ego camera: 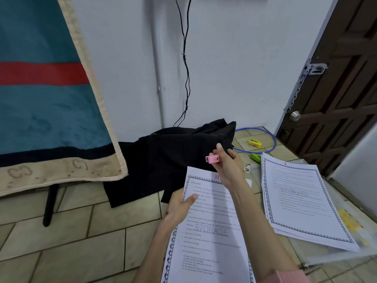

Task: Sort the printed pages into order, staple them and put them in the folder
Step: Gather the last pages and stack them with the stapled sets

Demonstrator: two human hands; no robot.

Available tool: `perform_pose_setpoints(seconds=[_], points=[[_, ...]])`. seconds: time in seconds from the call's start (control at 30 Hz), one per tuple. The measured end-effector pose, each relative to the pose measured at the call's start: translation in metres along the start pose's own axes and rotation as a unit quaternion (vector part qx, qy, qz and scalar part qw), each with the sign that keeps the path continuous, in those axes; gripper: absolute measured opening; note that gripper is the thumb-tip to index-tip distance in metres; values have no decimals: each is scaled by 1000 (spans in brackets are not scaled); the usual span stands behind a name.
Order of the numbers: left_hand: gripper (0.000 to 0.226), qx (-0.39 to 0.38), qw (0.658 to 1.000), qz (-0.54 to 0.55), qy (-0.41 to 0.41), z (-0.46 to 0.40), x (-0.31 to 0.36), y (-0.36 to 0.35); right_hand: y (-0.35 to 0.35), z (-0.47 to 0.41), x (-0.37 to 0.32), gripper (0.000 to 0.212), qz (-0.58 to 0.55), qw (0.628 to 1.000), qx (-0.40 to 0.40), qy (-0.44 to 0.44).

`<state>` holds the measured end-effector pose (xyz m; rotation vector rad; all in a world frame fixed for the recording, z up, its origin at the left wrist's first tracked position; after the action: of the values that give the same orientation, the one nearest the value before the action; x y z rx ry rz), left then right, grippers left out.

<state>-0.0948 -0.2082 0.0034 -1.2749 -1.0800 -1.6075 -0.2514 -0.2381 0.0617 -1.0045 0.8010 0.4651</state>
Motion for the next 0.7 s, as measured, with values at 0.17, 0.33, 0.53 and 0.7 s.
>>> perform_pose_setpoints(seconds=[0.17,0.33,0.53,0.7], points=[[14,-8,1000,-4,-5,2,1,-3,-3,-6,16,26,-130,988,60,-65],[15,-11,1000,-11,-8,2,4,-4,-12,-6,1,64,76,996,45,28],[17,-22,999,-29,-8,-1,5,-9,-34,8,-8,51,331,912,10,241],[15,-26,1000,5,-7,1,6,-8,-33,11,-6,63,277,920,31,274]])
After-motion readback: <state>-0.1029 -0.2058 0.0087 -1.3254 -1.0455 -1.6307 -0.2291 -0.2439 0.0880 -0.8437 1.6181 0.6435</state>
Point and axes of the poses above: each hand's wrist, its own z-axis away from the middle knuckle, its own y-axis out of the back of the hand, x = y × z, the point moved 8 cm from there along -z, towards the middle knuckle, and after that the axes turned 1 degree about y, right-handed, at the moved point
